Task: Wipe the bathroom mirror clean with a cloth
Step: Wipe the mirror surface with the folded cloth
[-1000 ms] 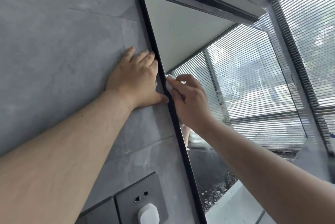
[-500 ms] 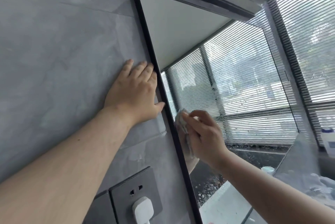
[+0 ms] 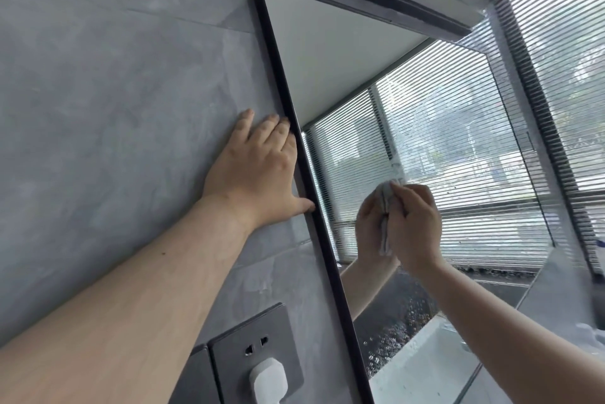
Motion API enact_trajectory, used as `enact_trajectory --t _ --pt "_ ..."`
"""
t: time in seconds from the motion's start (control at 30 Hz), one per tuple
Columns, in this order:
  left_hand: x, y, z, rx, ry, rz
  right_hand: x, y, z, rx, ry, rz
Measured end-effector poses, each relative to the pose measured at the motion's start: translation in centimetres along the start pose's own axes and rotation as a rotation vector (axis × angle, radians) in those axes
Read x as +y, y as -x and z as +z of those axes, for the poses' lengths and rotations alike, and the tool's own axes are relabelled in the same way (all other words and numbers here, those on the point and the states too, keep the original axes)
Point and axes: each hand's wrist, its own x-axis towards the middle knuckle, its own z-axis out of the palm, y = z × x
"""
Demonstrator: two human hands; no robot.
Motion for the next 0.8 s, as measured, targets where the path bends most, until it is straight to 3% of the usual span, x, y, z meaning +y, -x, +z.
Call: enact_trajectory --t 0.23,0.37,0.5,0.67,0.8 --pt "0.0 0.4 0.2 0.015 0.017 0.008 -2.0 7.3 0.3 -0.091 -0.141 -0.545" --pt "0.1 0.6 0.1 0.018 0.012 0.01 -1.3 6.8 0.0 -0.127 -0.171 -0.634" --pt "0.0 0.6 0.0 0.035 0.021 0.009 0.4 4.7 -0.3 -0.074 -0.091 -0.475" --pt "0.1 0.7 0.1 0.044 0.027 0.007 3.9 1.9 -1.2 0.002 -0.009 0.085" --pt "0.1 0.6 0.1 0.051 0.034 0.004 3.0 2.1 -1.2 0.015 0.038 0.102"
